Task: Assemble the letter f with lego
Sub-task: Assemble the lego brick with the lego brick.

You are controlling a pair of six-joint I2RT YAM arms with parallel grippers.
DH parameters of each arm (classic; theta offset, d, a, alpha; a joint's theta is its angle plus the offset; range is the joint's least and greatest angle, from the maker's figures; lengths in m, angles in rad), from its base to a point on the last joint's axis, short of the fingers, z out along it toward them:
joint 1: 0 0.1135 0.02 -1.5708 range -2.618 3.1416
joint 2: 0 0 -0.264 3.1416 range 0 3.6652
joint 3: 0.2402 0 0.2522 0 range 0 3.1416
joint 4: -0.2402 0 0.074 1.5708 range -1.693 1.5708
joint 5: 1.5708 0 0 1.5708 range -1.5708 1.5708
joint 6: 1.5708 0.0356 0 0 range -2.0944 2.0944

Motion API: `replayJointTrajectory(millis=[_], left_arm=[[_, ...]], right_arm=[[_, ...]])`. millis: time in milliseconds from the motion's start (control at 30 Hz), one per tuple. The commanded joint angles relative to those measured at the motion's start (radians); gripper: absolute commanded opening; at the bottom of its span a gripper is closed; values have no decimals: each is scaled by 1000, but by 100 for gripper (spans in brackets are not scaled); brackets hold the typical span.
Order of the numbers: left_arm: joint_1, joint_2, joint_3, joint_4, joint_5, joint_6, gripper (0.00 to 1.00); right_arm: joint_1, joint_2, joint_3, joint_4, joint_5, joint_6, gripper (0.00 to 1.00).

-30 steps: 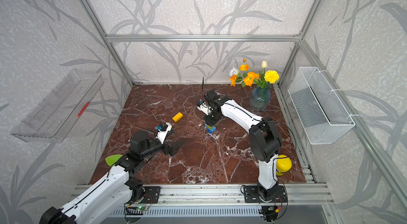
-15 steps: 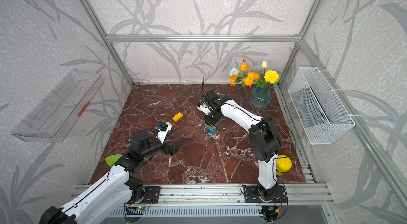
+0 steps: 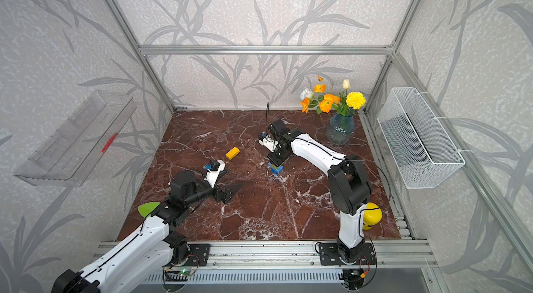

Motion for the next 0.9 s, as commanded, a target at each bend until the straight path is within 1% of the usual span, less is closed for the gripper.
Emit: replayJointTrajectory(millis=[0,267,500,733,867], left_arm=[[-5,1,32,14,14,11,99],[-5,-7,52,33,22,0,99],[-5,-13,195,-112,-29,-28,99],[-5,45,289,-189,-25,-69,99],[-6,74,355,-254,-45,-94,99]], right_arm=[[1,61,-92,-69,46,16,27],[5,58,-106,-62,45,29,27],[6,41,-91,-51,27,50,27],[5,12,-64,-49,21,59,29],[6,9,-48,-51,24,55,29]])
